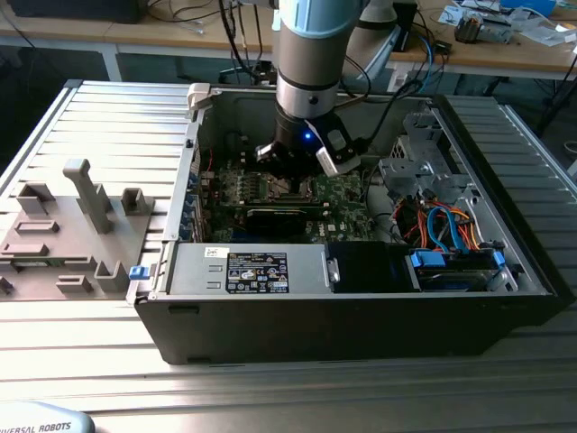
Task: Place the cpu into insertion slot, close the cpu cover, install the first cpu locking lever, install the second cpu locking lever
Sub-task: 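Install the second cpu locking lever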
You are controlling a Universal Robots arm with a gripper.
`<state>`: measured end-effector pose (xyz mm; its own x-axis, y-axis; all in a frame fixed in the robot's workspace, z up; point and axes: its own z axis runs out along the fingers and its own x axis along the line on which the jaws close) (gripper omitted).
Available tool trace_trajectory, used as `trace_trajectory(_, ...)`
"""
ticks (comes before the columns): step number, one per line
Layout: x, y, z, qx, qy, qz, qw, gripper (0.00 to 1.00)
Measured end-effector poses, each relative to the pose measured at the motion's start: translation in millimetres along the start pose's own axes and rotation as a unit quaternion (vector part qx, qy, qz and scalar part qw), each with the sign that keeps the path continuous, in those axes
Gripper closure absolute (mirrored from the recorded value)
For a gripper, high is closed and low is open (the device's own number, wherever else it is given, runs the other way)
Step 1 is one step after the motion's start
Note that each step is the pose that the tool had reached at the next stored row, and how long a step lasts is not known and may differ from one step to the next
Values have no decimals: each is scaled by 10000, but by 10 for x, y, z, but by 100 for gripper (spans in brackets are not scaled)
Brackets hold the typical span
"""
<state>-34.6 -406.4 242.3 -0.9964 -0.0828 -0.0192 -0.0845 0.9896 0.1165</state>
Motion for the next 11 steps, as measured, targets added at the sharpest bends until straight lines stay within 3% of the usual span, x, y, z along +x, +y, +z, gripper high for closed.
trace_trajectory(4,130,7,13,-103,-9,1,9999,89)
trace_trajectory(11,234,-24,68,-117,-10,1,9999,89)
